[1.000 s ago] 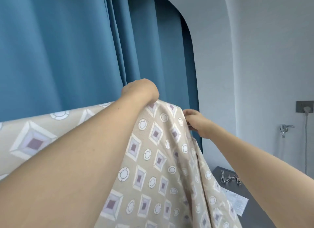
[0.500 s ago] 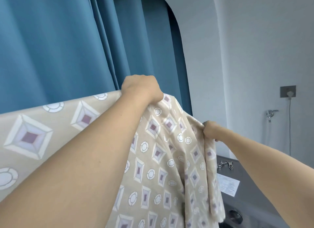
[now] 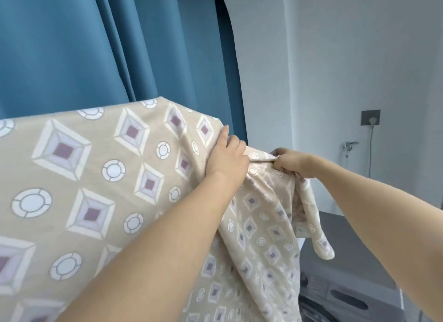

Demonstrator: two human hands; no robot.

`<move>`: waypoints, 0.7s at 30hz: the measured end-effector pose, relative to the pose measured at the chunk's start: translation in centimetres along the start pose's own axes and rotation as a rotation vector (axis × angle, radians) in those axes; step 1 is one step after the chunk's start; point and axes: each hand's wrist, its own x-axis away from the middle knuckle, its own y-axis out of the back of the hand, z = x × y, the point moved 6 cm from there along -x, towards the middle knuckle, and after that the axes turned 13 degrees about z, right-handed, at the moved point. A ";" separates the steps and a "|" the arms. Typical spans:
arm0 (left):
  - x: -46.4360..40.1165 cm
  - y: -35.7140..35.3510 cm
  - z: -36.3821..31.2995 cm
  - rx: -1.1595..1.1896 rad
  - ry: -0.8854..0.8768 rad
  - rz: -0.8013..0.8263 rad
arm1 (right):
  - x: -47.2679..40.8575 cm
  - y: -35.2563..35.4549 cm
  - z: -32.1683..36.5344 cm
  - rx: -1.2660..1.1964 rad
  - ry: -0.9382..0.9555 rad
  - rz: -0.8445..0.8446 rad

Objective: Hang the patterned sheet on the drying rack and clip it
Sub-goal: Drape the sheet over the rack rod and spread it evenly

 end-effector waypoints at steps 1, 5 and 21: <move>-0.1 0.0 -0.5 0.083 -0.006 -0.016 | 0.0 -0.3 -1.3 0.048 -0.001 0.036; -0.8 1.0 -0.8 0.416 0.110 -0.155 | -0.2 -2.1 -8.0 0.270 -0.126 0.092; -0.9 -2.4 -12.8 -0.034 -0.282 -0.177 | 3.8 4.6 -12.7 0.150 -0.121 -0.234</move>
